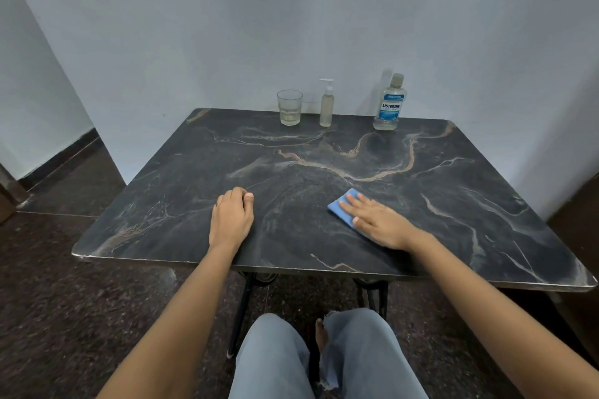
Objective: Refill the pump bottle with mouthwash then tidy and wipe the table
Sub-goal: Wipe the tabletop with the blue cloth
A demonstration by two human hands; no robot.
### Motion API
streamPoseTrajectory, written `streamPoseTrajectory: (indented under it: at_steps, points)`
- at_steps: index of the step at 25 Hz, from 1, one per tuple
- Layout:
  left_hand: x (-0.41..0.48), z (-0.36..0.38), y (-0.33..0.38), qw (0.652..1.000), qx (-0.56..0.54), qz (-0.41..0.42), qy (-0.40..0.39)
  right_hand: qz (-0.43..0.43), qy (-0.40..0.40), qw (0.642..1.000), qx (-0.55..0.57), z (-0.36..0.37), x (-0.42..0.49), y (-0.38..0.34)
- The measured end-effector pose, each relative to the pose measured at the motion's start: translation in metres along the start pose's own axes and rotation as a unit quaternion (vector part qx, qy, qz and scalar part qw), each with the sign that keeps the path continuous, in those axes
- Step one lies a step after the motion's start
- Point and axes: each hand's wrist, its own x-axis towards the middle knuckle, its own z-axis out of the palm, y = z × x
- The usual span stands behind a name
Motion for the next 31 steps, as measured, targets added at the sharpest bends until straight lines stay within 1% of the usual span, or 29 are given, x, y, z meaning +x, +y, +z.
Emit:
streamPoseTrajectory:
  at_steps: [1,2,3,4,8,9,11,12,14,19,22,24,26,29,31]
  points:
    - [0.0,0.0,0.001,1.0,0.003,0.0,0.001,0.041,0.002,0.999,0.009,-0.003,0.005,0.007]
    - [0.001,0.0,0.001,1.0,0.006,0.0,0.002,0.062,0.007,0.998,0.014,-0.004,0.01,0.006]
    - [0.001,0.0,0.001,1.0,0.008,0.0,0.002,0.058,0.013,0.998,0.013,-0.002,0.013,-0.003]
    - [0.001,0.001,0.001,1.0,0.009,0.002,0.002,0.032,0.014,0.999,0.011,0.002,0.013,-0.016]
    - [0.002,0.001,-0.001,1.0,0.006,0.002,0.004,-0.127,0.006,0.992,0.009,0.018,-0.019,-0.064]
    - [0.001,0.001,-0.001,1.0,0.005,0.003,0.003,-0.149,0.002,0.989,0.009,0.018,-0.029,-0.064]
    - [0.0,0.0,-0.001,1.0,0.0,0.007,0.001,-0.159,-0.012,0.987,0.006,0.012,-0.038,-0.052]
    - [-0.001,0.0,-0.001,1.0,-0.003,0.009,0.002,-0.15,-0.013,0.989,0.004,0.008,-0.039,-0.045]
    - [-0.001,0.001,-0.003,1.0,-0.009,0.009,0.005,-0.103,-0.008,0.995,0.004,0.004,-0.032,-0.027]
    - [0.003,0.004,-0.007,0.999,-0.034,-0.016,0.017,0.056,0.002,0.998,-0.007,-0.01,0.018,0.021]
    - [0.007,0.004,-0.01,0.998,-0.05,-0.028,0.026,0.137,0.005,0.99,0.003,-0.015,0.073,0.017]
    - [0.008,0.004,-0.009,0.997,-0.057,-0.04,0.028,0.157,-0.003,0.987,0.011,-0.015,0.108,-0.004]
    - [0.009,0.004,-0.008,0.996,-0.066,-0.049,0.031,0.134,-0.012,0.991,0.012,-0.012,0.135,-0.033]
    - [0.012,0.003,-0.01,0.993,-0.081,-0.066,0.046,0.055,-0.025,0.998,-0.001,-0.002,0.15,-0.087]
    - [0.012,0.004,-0.011,0.991,-0.091,-0.077,0.06,-0.006,-0.03,0.999,-0.017,0.006,0.139,-0.118]
